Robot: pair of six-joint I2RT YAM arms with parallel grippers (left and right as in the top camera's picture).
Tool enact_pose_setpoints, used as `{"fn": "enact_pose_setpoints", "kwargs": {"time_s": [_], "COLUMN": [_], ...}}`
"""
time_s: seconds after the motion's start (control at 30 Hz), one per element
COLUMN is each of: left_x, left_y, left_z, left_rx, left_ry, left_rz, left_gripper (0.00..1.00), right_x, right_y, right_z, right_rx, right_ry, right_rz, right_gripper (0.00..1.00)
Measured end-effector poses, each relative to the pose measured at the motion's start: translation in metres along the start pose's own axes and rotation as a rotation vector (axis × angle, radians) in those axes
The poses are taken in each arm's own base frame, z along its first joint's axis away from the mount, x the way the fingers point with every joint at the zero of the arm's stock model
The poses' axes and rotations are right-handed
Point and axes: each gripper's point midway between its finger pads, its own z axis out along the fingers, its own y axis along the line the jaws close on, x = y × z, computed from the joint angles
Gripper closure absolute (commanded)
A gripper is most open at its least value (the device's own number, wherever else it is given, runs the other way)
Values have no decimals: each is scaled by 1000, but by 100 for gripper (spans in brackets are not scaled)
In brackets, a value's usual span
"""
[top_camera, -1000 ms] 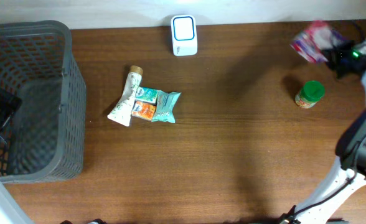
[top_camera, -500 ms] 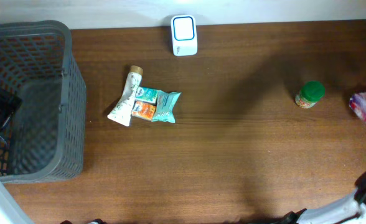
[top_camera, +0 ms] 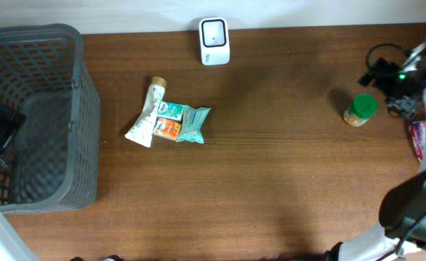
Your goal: Scan the item barcode
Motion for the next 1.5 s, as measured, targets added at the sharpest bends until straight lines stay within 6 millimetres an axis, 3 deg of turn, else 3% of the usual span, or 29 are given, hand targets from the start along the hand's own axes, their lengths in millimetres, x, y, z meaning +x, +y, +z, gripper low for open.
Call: {"fn": "enact_pose_setpoints", "kwargs": {"time_s": [0.3,0.37,0.4,0.47,0.7,0.77,0.8,0.87,0.97,1.0,1.03,1.07,1.1,1.17,1.23,1.3,1.4,1.5], "left_x": [0,0,0,0,0,0,0,0,0,0,0,0,0,0,0,0,0,0], "left_y": [0,0,0,0,0,0,0,0,0,0,0,0,0,0,0,0,0,0], "left_z": [0,0,0,0,0,0,0,0,0,0,0,0,0,0,0,0,0,0], "left_rx": [0,0,0,0,0,0,0,0,0,0,0,0,0,0,0,0,0,0], "left_ry": [1,0,0,0,0,0,1,1,1,0,0,0,0,0,1,0,0,0], "left_rz": [0,0,0,0,0,0,0,0,0,0,0,0,0,0,0,0,0,0], "left_gripper": [1,1,1,1,1,1,1,1,1,1,1,1,1,1,1,1,1,1], "right_x": [5,-3,-5,-4,5,20,32,77,140,150,162,179,185,199,200,191,197,188], "right_y": [-30,-30,-30,-35,-32,-9,13,74,134,140,146,158,163,157,157,179,187,187], "right_z": [92,106,111,121,123,125,127,130,131,132,132,132,132,129,117,102,103,107], "right_rx": [153,147,147,162,157,83,34,-62,-86,-28,26,49,61,144,182,150,151,171], "right_ry": [119,93,88,95,143,199,235,325,396,379,360,350,346,366,385,337,328,287], "right_rz": [116,162,174,190,128,42,-20,-216,-480,-563,-690,-830,-888,-955,-886,-688,-344,-102], "right_gripper": [1,14,18,41,47,47,47,47,46,46,39,24,1,1,1,1,1,1]}}
